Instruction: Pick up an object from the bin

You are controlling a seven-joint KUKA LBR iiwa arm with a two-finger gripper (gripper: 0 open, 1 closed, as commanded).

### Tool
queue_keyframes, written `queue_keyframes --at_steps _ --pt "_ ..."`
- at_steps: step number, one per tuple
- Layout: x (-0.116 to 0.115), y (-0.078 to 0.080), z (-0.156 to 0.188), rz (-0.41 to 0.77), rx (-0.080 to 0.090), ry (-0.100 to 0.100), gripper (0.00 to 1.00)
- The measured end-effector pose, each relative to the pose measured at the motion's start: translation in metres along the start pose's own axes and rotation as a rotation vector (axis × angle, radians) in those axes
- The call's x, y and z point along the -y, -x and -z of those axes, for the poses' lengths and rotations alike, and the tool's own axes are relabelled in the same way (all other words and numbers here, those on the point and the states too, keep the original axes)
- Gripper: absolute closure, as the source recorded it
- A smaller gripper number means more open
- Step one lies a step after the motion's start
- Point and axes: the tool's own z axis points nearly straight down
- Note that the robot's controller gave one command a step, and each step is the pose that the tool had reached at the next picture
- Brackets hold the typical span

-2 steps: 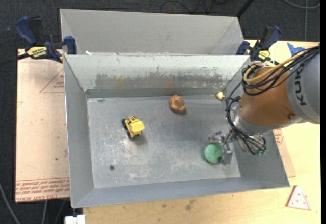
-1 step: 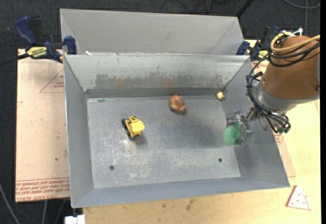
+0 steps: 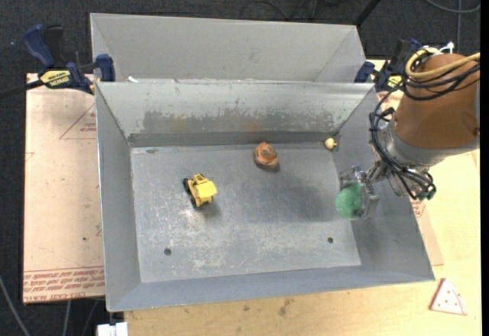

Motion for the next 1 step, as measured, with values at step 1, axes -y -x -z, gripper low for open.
queue_keyframes --at_steps 1 --pt "0.0041 0.0009 0.0583 -0.009 -0.004 0.002 1.00"
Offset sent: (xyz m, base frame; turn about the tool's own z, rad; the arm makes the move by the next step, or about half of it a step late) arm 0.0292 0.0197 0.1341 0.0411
